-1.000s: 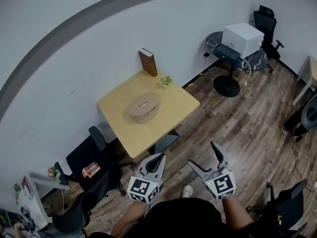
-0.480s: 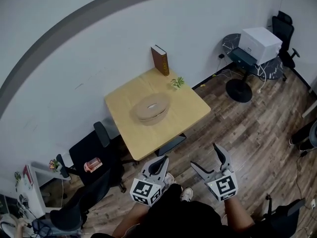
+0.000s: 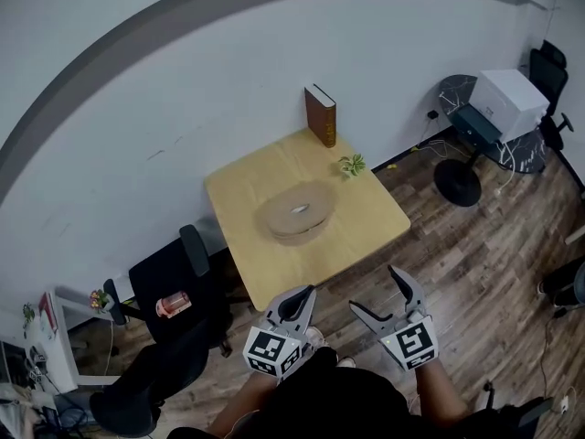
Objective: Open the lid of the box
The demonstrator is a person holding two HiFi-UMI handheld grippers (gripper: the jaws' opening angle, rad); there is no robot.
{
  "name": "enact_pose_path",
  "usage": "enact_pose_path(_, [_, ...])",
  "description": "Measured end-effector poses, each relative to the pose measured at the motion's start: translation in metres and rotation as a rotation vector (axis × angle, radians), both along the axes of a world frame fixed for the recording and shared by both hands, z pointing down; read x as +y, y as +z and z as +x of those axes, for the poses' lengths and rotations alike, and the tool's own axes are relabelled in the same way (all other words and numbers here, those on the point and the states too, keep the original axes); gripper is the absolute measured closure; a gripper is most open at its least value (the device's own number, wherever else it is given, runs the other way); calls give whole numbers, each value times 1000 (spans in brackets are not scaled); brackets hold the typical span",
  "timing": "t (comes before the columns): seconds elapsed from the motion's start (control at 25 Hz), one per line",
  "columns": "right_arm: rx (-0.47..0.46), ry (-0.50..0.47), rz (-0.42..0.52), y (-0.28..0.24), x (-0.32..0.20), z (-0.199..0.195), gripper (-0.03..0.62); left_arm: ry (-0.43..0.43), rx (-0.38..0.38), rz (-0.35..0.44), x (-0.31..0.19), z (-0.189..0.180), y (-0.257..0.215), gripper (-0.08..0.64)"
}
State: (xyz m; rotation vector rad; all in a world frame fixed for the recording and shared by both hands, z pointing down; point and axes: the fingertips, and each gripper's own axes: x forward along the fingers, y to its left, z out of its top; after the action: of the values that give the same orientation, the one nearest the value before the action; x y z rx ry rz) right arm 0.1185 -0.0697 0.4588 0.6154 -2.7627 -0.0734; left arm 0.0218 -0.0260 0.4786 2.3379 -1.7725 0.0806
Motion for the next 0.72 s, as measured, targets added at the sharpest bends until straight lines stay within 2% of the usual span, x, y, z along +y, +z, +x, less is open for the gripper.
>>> enact_pose_path(0.2, [8, -42, -30, 7, -25, -40, 163, -29, -9, 2, -21, -32, -1, 541])
enact_pose_path(0.4, [11, -65, 15, 1, -51, -77, 172, -64, -13, -9, -32, -70, 1, 541])
enact_pose_path(0.72, [32, -113, 10, 5, -69, -129, 178, -84, -5, -9, -43, -112, 6, 541])
